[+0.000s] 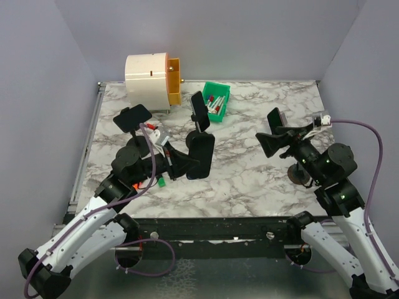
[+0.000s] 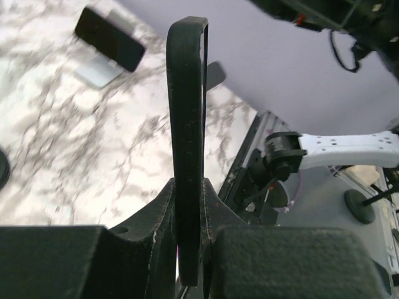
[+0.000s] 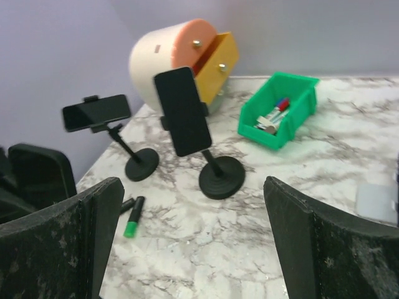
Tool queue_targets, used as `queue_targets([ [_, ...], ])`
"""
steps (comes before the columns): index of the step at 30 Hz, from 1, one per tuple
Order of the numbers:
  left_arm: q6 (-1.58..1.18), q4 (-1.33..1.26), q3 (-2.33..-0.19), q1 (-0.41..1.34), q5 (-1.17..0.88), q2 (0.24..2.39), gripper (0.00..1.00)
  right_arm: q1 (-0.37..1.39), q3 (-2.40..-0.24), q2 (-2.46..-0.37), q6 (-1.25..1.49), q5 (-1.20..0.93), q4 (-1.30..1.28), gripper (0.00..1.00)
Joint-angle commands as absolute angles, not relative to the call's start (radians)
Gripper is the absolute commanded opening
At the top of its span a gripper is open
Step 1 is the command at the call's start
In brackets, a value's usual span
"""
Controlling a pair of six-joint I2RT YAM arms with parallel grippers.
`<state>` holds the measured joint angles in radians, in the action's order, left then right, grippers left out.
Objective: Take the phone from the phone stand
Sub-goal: Place the phone at the center of the board.
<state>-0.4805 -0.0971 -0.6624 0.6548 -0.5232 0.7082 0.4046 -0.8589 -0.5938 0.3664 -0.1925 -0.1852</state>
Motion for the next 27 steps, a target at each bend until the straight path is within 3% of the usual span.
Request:
queue_targets([
  [1, -0.515, 0.137, -0.622, 0.655, -0.34, 0.677, 0.0, 0.408, -0.795, -0.59, 0.427, 0.085, -0.212, 1.0],
  [16, -0.747, 0.149, -0.463, 0.655, -0.127, 0.717, 0.0, 0.408, -0.712, -0.601, 0.379, 0.168, -0.268, 0.99],
  [27, -0.888, 0.064, -0.448, 0.658, -0.081, 0.933, 0.0, 0.408, -0.678, -0.587, 0.397, 0.182, -0.262, 0.98],
])
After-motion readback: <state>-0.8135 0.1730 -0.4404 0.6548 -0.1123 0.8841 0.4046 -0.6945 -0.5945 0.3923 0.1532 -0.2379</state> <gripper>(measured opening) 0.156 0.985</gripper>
